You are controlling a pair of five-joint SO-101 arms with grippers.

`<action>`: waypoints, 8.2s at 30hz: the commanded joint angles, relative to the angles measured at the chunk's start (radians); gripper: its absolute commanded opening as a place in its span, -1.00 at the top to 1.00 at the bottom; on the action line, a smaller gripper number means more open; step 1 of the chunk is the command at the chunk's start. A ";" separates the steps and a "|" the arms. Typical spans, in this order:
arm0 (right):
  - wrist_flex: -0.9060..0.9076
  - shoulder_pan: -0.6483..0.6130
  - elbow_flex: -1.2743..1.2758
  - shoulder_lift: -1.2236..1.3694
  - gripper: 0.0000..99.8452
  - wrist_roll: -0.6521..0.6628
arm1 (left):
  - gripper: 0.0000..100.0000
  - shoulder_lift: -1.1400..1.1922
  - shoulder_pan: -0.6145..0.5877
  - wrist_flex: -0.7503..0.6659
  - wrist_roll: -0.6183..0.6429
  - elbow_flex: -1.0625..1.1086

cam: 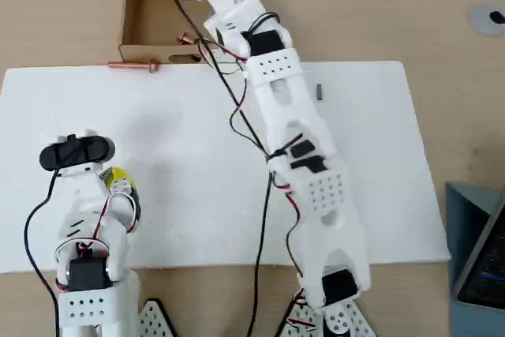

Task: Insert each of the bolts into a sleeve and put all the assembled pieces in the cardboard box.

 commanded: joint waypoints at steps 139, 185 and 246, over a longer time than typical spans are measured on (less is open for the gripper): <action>0.491 0.255 1.046 -0.507 0.93 1.122 | 0.99 -0.010 -0.014 0.009 0.000 0.017; 0.770 0.515 1.208 -1.448 0.98 -0.012 | 0.99 -0.002 -0.012 0.009 -0.037 -0.098; 0.589 0.886 1.877 -2.218 0.98 -0.215 | 0.84 2.288 0.040 0.753 -1.203 -2.435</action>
